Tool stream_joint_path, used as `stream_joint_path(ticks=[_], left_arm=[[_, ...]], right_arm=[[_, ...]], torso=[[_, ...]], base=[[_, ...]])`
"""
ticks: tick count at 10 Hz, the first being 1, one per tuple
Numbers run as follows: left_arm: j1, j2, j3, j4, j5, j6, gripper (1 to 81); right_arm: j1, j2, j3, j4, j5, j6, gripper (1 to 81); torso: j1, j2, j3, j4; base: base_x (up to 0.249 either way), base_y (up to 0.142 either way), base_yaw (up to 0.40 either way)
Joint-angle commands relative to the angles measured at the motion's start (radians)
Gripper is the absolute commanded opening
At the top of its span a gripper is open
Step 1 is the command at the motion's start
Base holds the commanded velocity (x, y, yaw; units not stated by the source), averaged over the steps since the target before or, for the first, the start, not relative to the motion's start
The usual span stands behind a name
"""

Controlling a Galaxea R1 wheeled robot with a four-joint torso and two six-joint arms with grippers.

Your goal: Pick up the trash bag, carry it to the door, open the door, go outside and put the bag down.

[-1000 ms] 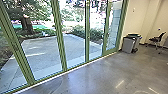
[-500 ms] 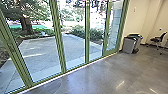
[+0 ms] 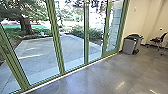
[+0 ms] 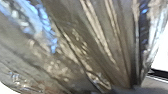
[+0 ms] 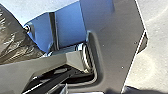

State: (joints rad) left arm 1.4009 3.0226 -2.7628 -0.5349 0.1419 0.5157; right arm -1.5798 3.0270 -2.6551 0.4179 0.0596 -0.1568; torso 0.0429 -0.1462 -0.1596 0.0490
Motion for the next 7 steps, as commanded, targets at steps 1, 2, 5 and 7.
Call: stream_joint_path(ticks=[1,2,5,7], left_arm=[[-0.058,-0.005,-0.002,0.003,0.071,0.003,1.0],[-0.056,-0.007,-0.002,0.003,0.071,0.003,1.0],[-0.053,-0.014,-0.002,0.001,0.071,0.003,1.0],[-0.053,-0.005,-0.002,0.003,0.070,0.003,1.0]], right_arm=[[0.034,0.006,0.006,-0.010,-0.069,-0.009,81.1],[0.034,0.006,0.006,-0.010,-0.069,-0.009,81.1],[0.025,0.005,-0.017,-0.007,-0.069,-0.007,81.1],[0.025,0.006,-0.020,-0.007,-0.069,-0.007,81.1]], torso=[[0.000,0.000,0.000,0.000],[0.000,0.000,0.000,0.000],[0.000,0.000,0.000,0.000],[0.000,0.000,0.000,0.000]], base=[[0.141,-0.063,0.000],[0.142,-0.064,0.000],[0.141,-0.063,0.000],[0.141,-0.063,0.000]])
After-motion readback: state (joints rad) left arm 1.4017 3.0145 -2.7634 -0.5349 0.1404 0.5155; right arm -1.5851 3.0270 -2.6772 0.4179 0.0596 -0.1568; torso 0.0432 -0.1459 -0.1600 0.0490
